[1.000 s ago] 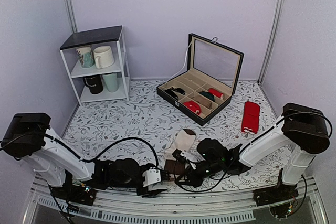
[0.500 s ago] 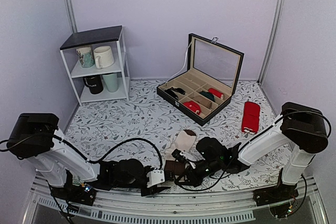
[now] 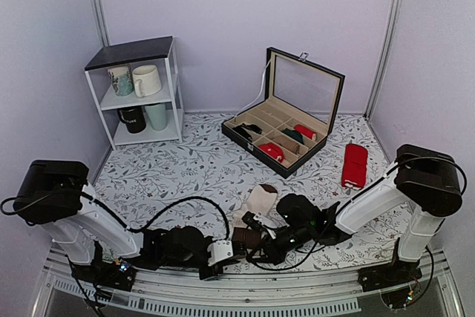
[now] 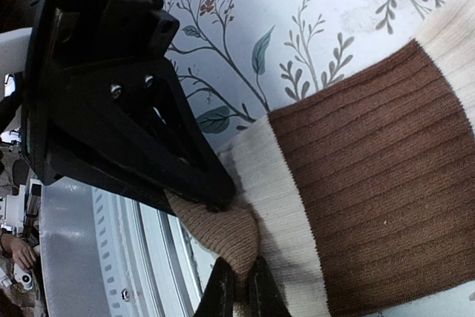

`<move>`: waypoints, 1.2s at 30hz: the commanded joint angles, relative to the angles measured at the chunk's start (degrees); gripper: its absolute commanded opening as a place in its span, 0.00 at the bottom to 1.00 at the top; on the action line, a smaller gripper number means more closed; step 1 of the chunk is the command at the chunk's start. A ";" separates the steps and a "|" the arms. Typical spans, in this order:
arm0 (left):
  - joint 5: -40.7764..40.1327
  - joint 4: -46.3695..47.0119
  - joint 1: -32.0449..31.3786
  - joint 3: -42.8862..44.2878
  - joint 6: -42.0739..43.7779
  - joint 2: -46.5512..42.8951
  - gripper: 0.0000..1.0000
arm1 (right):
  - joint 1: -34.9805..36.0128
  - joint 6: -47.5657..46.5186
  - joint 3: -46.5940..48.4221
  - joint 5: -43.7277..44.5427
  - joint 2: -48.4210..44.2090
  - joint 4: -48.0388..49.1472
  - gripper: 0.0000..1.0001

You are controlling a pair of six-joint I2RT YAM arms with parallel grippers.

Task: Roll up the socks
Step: Roll a pair of socks at the center of the board.

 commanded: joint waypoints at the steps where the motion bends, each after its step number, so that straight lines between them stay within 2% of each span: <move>1: 1.99 0.49 0.50 -0.50 -1.48 -0.59 0.00 | 0.35 0.85 -3.29 1.69 4.89 -14.04 0.00; 3: 4.13 -0.55 1.07 -0.26 -3.30 -0.73 0.00 | 0.32 0.92 -3.32 1.73 4.51 -13.42 0.01; 8: 7.91 -5.22 3.94 0.38 -10.65 -1.39 0.00 | 0.34 -1.70 -5.41 6.70 -1.60 -7.94 0.17; 10: 9.57 -7.80 5.32 0.97 -13.15 -0.90 0.00 | 0.35 -3.96 -7.86 10.19 -6.50 -1.74 0.26; 13: 12.92 -11.00 6.77 2.04 -15.31 0.88 0.00 | 0.67 -9.24 -12.68 14.13 -14.05 7.89 0.32; 16: 16.41 -12.86 7.73 3.01 -16.99 3.70 0.00 | 4.03 -17.96 -18.90 22.65 -19.76 17.72 0.41; 19: 19.46 -13.32 8.25 3.65 -18.34 6.47 0.00 | 6.06 -26.65 -20.17 27.20 -20.39 19.92 0.43; 24: 21.96 -13.15 8.72 3.89 -19.70 9.33 0.00 | 8.41 -33.43 -19.17 28.59 -17.80 21.35 0.43; 30: 23.35 -12.81 9.14 3.62 -20.24 10.36 0.00 | 9.54 -37.35 -15.45 25.87 -13.49 17.84 0.43; 36: 23.72 -12.61 9.45 3.64 -20.24 10.76 0.00 | 10.71 -35.80 -13.45 25.53 -9.38 16.70 0.39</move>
